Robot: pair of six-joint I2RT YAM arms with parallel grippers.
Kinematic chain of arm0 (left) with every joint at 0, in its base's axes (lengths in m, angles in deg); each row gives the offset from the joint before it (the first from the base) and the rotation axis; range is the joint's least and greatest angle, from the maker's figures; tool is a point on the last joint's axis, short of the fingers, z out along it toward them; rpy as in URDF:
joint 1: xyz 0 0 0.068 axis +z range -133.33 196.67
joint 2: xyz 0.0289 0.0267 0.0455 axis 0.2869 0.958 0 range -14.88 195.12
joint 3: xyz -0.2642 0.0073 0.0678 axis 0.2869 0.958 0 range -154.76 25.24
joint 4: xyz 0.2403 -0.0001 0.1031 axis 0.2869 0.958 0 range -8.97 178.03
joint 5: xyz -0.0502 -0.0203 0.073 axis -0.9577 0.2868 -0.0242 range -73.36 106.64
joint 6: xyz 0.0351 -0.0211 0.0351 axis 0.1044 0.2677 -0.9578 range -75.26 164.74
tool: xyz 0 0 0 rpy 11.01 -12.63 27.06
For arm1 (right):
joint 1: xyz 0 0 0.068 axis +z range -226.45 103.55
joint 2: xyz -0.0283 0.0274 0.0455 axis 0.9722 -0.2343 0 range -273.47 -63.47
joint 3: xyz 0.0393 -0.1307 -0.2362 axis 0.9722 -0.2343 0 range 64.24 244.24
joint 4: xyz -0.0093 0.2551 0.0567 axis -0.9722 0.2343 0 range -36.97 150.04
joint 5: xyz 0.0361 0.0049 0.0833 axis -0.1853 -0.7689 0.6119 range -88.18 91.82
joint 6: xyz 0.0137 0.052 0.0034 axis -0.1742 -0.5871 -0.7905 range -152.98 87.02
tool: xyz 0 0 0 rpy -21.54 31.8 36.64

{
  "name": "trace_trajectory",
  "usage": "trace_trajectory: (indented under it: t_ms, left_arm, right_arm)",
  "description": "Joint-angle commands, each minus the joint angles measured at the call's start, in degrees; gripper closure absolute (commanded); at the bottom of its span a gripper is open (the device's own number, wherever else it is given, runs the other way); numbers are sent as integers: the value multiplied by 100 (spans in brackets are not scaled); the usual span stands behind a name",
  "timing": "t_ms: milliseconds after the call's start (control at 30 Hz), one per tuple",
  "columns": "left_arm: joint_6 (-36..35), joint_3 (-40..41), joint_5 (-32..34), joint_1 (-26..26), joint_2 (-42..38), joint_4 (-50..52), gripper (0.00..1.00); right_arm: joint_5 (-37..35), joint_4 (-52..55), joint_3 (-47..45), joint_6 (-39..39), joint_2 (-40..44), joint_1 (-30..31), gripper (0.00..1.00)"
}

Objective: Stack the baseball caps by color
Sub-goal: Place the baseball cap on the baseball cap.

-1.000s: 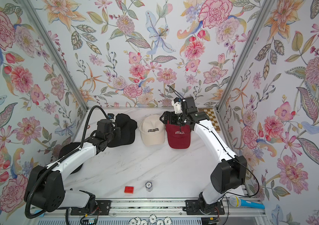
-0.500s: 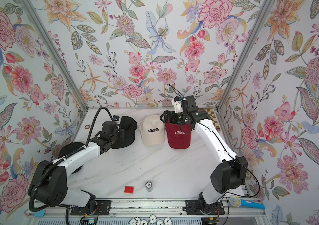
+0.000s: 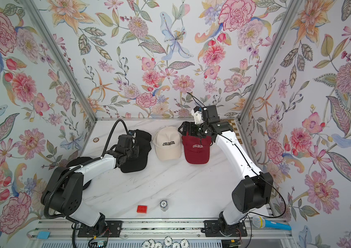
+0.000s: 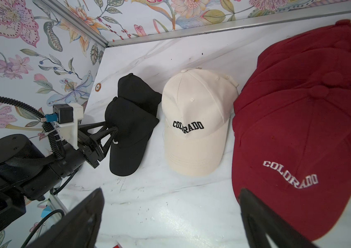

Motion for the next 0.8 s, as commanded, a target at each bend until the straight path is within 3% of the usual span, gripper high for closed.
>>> trace_trajectory:
  t_ms: [0,200,333,500,600,767]
  left_arm:
    - [19,-152,155,-26,94,-95,54]
    - [15,-220,117,-20,261,-112,57]
    - [19,-275,86,-17,335,-76,65]
    - [10,-284,122,-23,291,-14,90]
    - [10,-318,117,-23,215,56,100]
    - [-38,-352,155,-17,63,98,100]
  right_arm:
    - [-19,110,116,127,93,-71,1]
    - [-4,153,213,142,13,-135,1]
    - [-11,163,241,143,-4,-157,1]
    - [-13,163,232,128,1,-174,1]
    - [-19,163,232,119,5,-176,1]
    - [-19,161,232,99,-3,-176,1]
